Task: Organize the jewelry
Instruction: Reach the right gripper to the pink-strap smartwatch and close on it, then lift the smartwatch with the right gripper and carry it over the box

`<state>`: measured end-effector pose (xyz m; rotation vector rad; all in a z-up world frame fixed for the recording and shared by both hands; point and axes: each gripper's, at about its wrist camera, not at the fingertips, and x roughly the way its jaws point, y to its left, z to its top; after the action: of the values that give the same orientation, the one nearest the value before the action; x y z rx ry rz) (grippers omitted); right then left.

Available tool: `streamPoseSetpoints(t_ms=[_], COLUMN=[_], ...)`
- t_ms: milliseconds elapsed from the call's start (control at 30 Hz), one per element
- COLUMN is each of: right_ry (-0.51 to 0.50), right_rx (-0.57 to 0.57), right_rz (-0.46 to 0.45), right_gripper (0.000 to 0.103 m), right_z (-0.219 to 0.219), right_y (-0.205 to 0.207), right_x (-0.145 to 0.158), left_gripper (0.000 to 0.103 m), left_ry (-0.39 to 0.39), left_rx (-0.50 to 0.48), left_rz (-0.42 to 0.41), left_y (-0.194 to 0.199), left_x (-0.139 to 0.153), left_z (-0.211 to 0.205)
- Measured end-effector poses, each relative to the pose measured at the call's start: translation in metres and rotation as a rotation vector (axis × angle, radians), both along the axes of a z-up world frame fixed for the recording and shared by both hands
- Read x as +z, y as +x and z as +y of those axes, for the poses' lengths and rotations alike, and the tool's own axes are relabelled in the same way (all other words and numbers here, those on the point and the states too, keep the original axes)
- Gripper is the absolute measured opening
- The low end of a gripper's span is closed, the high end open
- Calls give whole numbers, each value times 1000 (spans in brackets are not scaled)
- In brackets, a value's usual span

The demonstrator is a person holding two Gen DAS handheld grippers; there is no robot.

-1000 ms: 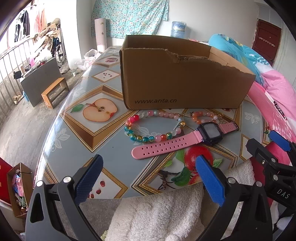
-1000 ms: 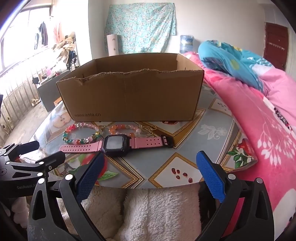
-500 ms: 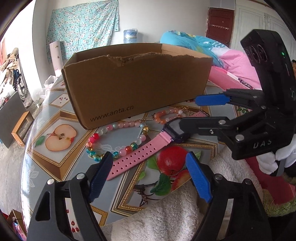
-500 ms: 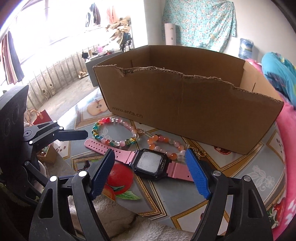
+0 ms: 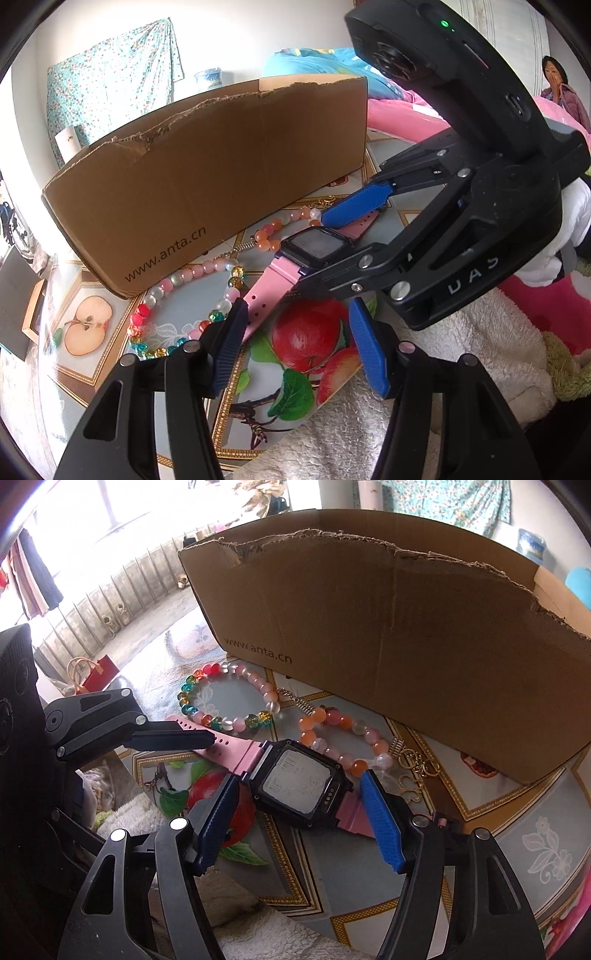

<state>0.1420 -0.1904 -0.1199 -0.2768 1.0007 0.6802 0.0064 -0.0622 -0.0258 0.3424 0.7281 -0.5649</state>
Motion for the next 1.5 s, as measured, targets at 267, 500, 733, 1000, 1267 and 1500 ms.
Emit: streamPoseSetpoints(t_ms=[267, 500, 733, 1000, 1267, 1500], right_ry=[-80, -29, 77, 65, -130, -202], right_rx=[85, 117, 111, 118, 106, 30], right_rz=[3, 118, 271, 200, -1, -128], right_gripper=[64, 64, 64, 63, 57, 10], right_z=[15, 0, -16, -30, -33, -40], right_y=[-4, 8, 31, 15, -17, -26], right_x=[-4, 1, 5, 12, 1, 3], left_gripper=[48, 46, 27, 10, 9, 5], left_ry=[100, 163, 172, 75, -105, -132], left_rx=[-6, -36, -46, 13, 55, 110], left_rz=[-54, -104, -101, 6, 186, 189], left_y=[-14, -35, -30, -22, -1, 1], left_x=[-4, -7, -9, -7, -3, 6], left_z=[-11, -22, -34, -27, 1, 12])
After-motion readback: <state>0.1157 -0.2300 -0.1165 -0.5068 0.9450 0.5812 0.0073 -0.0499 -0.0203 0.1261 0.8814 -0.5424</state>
